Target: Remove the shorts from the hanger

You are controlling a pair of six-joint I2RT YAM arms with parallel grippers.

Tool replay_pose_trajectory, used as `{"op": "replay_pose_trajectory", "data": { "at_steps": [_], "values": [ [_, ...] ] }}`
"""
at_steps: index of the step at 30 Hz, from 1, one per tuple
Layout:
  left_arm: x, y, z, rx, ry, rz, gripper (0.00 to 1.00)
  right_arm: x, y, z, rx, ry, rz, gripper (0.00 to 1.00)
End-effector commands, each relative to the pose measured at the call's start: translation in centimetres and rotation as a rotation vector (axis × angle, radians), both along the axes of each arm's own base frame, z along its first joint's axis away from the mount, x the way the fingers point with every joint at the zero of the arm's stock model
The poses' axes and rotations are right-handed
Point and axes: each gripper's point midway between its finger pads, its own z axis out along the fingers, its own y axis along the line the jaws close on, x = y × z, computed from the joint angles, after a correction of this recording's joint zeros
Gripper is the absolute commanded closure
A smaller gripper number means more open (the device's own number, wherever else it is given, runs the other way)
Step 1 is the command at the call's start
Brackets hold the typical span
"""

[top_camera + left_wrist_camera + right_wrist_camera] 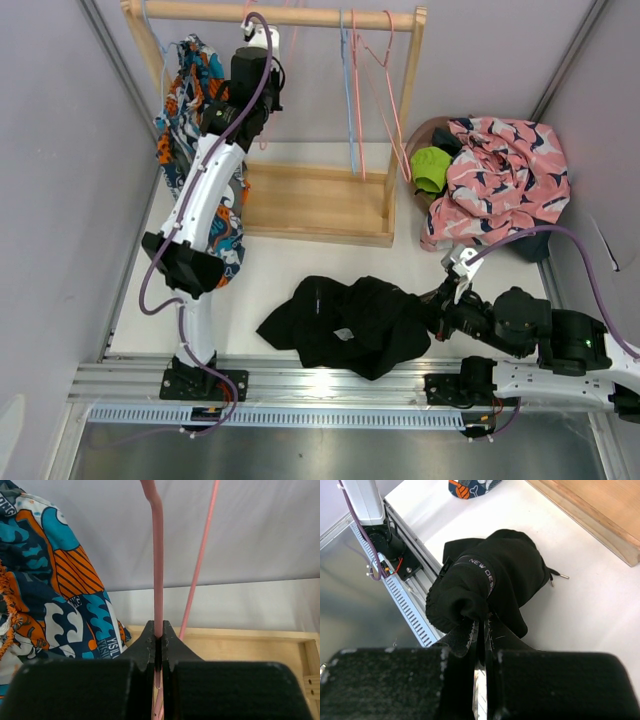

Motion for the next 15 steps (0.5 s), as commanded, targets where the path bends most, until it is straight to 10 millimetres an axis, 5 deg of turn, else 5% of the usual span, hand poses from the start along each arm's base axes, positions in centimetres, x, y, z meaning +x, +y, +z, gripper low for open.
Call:
{"op": "replay_pose_trajectory", "data": {
  "at_steps": [1, 3, 4, 5, 7, 10, 11, 12, 14, 15],
  "values": [
    [-0.5, -0.3, 1.3, -0.053, -0.013, -0.039, 0.98, 0.3, 0.2, 1.5, 0.044, -0.003, -0.02, 1.0],
    [-0.9, -0.4, 0.2, -0.057, 0.02, -0.045, 0.93, 0.2, 0.5, 1.7, 0.047, -0.004, -0.013, 1.0],
    [-1.7, -0.2, 1.2, -0.068, 0.007, -0.053, 0.85, 0.2, 0.7, 1.7, 0.044, -0.006, -0.011, 1.0],
    [-2.1, -0.3, -0.4, -0.059, 0.047, -0.057, 0.79, 0.3, 0.9, 1.9, 0.051, -0.008, -0.009, 1.0],
    [-4.0, 0.0, 1.2, -0.086, 0.032, -0.077, 0.5, 0.5, 1.0, 2.7, 0.057, -0.021, -0.014, 1.0],
    [-6.4, -0.2, -0.8, -0.098, 0.115, -0.109, 0.31, 2.1, 0.7, 4.1, 0.038, -0.063, -0.1, 1.0],
    [-8.4, 0.0, 1.4, -0.117, 0.076, -0.124, 0.27, 3.0, 0.3, 5.7, 0.047, -0.09, -0.156, 1.0],
    [-9.4, 0.0, -0.7, -0.102, 0.13, -0.127, 0.21, 3.4, 0.1, 6.7, 0.05, -0.11, -0.176, 1.0],
    [-12.6, 0.4, 2.1, -0.127, 0.07, -0.149, 0.16, 4.5, -0.6, 10.4, 0.074, -0.187, -0.234, 1.0],
    [-13.6, 0.4, 0.5, -0.118, 0.106, -0.152, 0.11, 4.9, -0.8, 11.6, 0.082, -0.213, -0.252, 1.0]
  ]
}}
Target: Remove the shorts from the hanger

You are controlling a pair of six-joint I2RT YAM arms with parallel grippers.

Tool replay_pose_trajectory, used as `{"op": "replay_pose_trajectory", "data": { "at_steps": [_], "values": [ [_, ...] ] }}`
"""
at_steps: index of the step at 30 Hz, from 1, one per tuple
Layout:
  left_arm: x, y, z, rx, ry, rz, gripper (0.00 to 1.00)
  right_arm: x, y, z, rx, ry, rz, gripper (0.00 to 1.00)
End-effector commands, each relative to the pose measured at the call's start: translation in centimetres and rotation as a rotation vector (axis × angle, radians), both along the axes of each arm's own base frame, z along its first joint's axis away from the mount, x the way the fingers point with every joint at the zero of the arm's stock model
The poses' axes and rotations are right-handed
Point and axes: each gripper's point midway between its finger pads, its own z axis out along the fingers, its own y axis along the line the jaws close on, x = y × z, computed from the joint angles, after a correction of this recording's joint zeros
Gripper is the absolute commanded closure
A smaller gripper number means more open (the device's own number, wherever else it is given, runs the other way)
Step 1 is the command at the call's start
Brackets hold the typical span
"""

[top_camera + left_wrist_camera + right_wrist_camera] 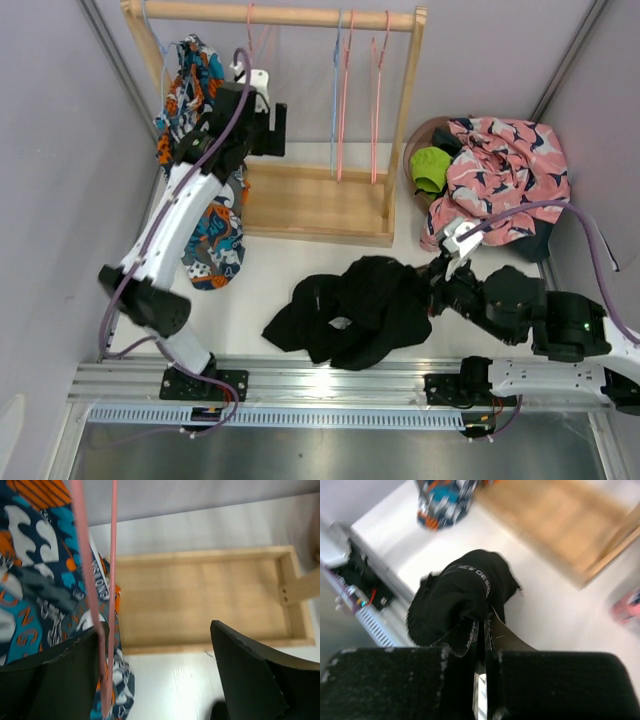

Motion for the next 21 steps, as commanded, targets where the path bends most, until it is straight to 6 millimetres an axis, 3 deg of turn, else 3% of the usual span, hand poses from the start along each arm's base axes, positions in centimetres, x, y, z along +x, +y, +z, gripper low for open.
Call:
{"op": "replay_pose_trajectory", "data": {
  "at_steps": [1, 2, 3, 5, 6, 7, 8, 9, 12, 13, 15, 16, 17, 18, 19, 20, 21],
  "values": [
    [-6.4, 0.3, 6.1, -0.101, -0.127, -0.052, 0.11, 2.6, -2.0, 9.4, 0.135, -0.201, -0.137, 1.0],
    [-8.7, 0.5, 7.8, -0.129, -0.163, -0.069, 0.11, 3.0, -2.9, 11.9, 0.166, -0.239, -0.17, 1.0],
    [-9.7, 0.6, 7.8, -0.135, -0.163, -0.075, 0.11, 3.5, -2.2, 12.7, 0.147, -0.264, -0.185, 1.0],
    [-12.0, 0.2, 8.0, -0.164, -0.164, -0.116, 0.1, 4.7, -2.8, 15.1, 0.092, -0.364, -0.242, 1.0],
    [-13.8, 0.7, 9.2, -0.192, -0.194, -0.131, 0.1, 5.2, -2.8, 17.2, 0.09, -0.395, -0.274, 1.0],
    [-14.7, 0.7, 9.1, -0.202, -0.193, -0.148, 0.1, 5.7, -3.0, 18.8, 0.101, -0.427, -0.317, 1.0],
    [-15.5, 0.7, 9.0, -0.217, -0.189, -0.166, 0.09, 6.6, -4.2, 19.9, 0.049, -0.477, -0.381, 1.0],
    [-17.1, 1.4, 10.2, -0.238, -0.222, -0.176, 0.07, 7.3, -4.4, 21.8, 0.06, -0.501, -0.423, 1.0],
    [-19.6, 2.0, 10.7, -0.272, -0.241, -0.205, 0.04, 9.9, -7.5, 26.5, 0.115, -0.579, -0.588, 1.0],
    [-20.0, 1.8, 10.1, -0.291, -0.225, -0.212, 0.04, 11.4, -9.3, 27.5, 0.107, -0.62, -0.655, 1.0],
    [-22.2, 1.4, 11.3, -0.348, -0.262, -0.28, 0.01, 13.8, -10.2, 28.8, 0.127, -0.637, -0.725, 1.0],
    [-22.3, 1.2, 10.0, -0.358, -0.237, -0.285, 0.01, 15.0, -9.7, 29.2, 0.122, -0.662, -0.691, 1.0],
    [-22.9, 1.0, 10.2, -0.372, -0.248, -0.31, 0.01, 17.1, -12.1, 29.3, 0.087, -0.67, -0.768, 1.0],
    [-23.8, 1.1, 10.4, -0.386, -0.271, -0.336, 0.01, 19.3, -11.1, 29.2, 0.094, -0.648, -0.728, 1.0],
    [-24.1, 1.3, 10.2, -0.377, -0.278, -0.338, 0.01, 20.8, -11.9, 29.1, 0.088, -0.639, -0.75, 1.0],
    [-24.2, 1.4, 9.9, -0.369, -0.276, -0.335, 0.01, 22.3, -14.2, 29.2, 0.073, -0.636, -0.813, 1.0],
    [-24.3, 1.8, 9.6, -0.356, -0.276, -0.327, 0.01, 23.3, -14.3, 29.3, 0.085, -0.636, -0.805, 1.0]
  ]
}}
